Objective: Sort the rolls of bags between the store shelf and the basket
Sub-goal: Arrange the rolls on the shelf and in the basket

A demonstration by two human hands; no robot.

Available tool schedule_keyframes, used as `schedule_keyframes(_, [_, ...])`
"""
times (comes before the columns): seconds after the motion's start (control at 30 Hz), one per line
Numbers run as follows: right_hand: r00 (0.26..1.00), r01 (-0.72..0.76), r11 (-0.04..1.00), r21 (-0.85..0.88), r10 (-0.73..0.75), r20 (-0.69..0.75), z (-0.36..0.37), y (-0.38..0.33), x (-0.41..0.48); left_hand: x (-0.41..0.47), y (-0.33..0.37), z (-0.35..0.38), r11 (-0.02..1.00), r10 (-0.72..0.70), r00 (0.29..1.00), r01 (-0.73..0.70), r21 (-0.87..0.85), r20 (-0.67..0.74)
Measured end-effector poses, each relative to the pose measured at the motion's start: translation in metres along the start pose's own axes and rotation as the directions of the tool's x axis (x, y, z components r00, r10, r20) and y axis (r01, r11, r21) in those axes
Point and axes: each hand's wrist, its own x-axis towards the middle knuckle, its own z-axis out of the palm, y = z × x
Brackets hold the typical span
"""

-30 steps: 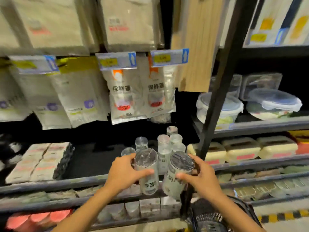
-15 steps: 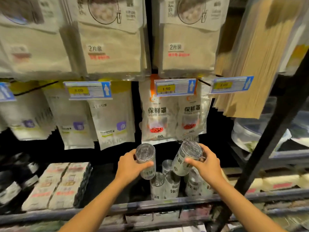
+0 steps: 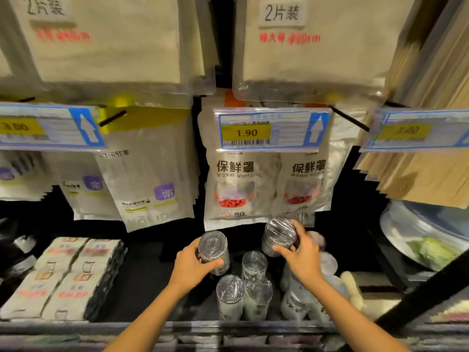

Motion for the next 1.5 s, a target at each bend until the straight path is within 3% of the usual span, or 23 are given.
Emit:
schedule_keyframes(0.27, [0.991, -0.052, 0.998, -0.026, 0.055, 0.123, 0.034, 0.03, 0.033, 0.024, -0.015, 0.04, 0.992, -0.124, 0.992, 0.124, 0.016, 0.005])
schedule_keyframes(0.6, [0.944, -0.285, 0.953, -0.103, 0.298, 0.14, 0.081, 0.049, 0.059, 0.034, -0.027, 0.069, 0.958, -0.284, 0.958, 0.282, 0.042, 0.037])
schedule_keyframes(0.9, [0.931, -0.26, 0.94, -0.222, 0.305, 0.201, 0.093, 0.055, 0.068, 0.033, -0.041, 0.083, 0.921, -0.388, 0.919, 0.384, 0.065, 0.071])
schedule_keyframes(1.5, [0.904, -0.318, 0.93, -0.187, 0.356, 0.236, 0.093, 0.056, 0.062, 0.03, -0.038, 0.082, 0.874, -0.478, 0.872, 0.484, -0.038, 0.104])
